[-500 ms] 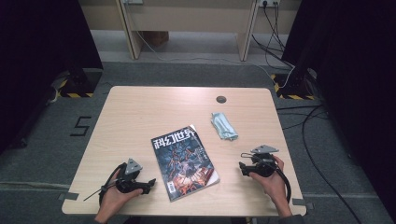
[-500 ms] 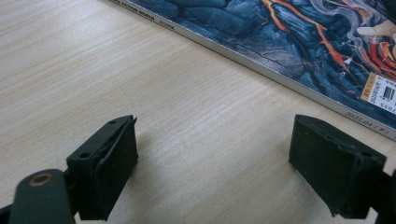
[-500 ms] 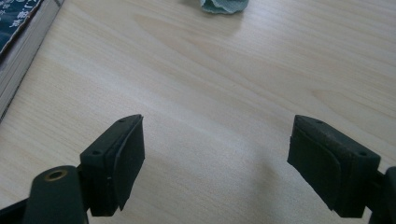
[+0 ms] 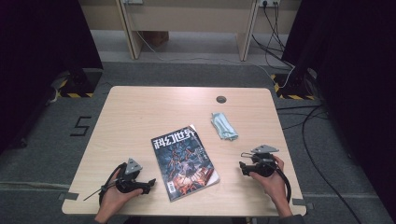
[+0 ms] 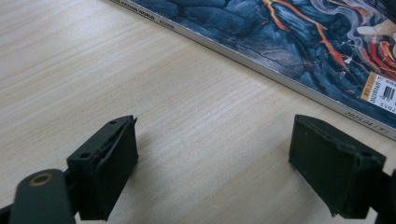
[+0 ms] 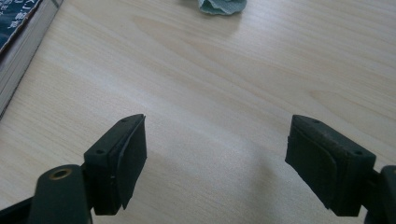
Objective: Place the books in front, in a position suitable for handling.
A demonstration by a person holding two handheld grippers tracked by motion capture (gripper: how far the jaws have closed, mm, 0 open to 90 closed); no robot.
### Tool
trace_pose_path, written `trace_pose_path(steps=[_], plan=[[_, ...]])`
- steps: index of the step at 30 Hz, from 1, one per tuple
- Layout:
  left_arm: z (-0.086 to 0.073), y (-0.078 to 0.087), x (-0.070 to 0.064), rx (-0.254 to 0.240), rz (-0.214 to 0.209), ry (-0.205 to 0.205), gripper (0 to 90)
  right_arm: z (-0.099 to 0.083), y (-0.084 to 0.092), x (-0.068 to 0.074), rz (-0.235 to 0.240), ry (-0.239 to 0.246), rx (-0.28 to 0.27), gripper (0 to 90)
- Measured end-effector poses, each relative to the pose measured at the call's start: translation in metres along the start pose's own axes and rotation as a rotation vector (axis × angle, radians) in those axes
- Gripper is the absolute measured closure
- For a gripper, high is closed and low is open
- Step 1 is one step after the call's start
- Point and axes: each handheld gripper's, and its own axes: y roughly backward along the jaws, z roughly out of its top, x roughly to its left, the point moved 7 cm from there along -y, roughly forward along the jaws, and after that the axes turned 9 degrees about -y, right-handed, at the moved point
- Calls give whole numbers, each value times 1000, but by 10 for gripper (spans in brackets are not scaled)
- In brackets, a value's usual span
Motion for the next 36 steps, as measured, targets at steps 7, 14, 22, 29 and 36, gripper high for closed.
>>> trace_pose_path(steps=[7,14,22,29,36], plan=[[0,1,1,-3,-13,13,154,1,0,6,21,1,-8,208],[4,4,2,-35,-11,33,172,4,1,19,51,17,-28,207],[8,5,0,-63,-15,47,173,4,-1,43,104,39,-25,208],[15,5,-9,-98,-47,63,182,5,-2,60,143,76,-28,211],[27,1,-25,-133,-111,100,223,5,-4,80,198,83,-27,225]])
